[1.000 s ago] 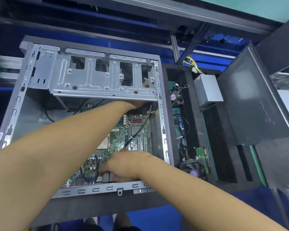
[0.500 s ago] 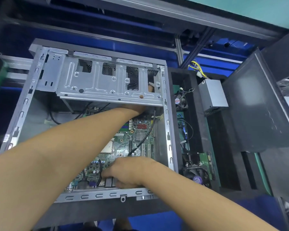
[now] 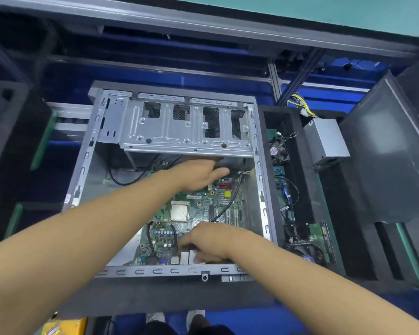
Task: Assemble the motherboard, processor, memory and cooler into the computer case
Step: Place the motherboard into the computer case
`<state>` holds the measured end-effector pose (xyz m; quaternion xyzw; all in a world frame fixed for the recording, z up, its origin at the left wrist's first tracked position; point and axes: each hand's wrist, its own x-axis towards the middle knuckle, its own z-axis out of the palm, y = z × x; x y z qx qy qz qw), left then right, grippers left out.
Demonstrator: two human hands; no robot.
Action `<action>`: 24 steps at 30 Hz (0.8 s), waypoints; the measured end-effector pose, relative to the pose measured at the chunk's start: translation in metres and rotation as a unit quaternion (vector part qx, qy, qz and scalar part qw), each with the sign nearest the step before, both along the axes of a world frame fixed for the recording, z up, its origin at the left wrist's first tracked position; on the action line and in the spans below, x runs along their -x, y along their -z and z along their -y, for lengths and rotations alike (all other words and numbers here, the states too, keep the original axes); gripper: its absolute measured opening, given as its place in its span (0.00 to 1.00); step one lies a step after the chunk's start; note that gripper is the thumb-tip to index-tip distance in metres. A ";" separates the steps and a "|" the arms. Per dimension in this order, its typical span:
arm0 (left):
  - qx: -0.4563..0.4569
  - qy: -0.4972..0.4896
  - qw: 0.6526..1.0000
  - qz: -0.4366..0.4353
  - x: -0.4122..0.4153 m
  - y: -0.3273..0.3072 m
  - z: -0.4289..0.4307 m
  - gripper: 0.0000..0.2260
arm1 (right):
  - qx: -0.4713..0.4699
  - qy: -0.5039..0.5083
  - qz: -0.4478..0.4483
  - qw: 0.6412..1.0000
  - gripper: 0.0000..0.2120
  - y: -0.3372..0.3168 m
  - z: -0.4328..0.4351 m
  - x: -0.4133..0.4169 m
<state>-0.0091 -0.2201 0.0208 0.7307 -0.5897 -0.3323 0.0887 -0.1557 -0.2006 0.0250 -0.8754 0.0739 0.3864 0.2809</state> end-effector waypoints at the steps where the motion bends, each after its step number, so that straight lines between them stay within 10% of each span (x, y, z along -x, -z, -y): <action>1: 0.019 0.010 1.000 -0.010 0.000 -0.004 -0.010 0.17 | -0.001 0.006 -0.001 1.000 0.22 0.000 0.000 0.000; 7: -0.051 -0.125 0.989 0.057 -0.033 0.008 -0.079 0.06 | -0.004 0.013 -0.020 1.000 0.21 0.002 0.000 -0.002; 12: -0.210 -0.233 0.948 0.051 -0.046 0.023 -0.090 0.19 | -0.008 0.031 -0.030 0.999 0.21 0.007 0.002 -0.002; 24: -0.191 -0.260 0.943 0.080 -0.054 0.045 -0.086 0.13 | -0.018 0.053 -0.053 0.997 0.21 0.014 0.007 -0.001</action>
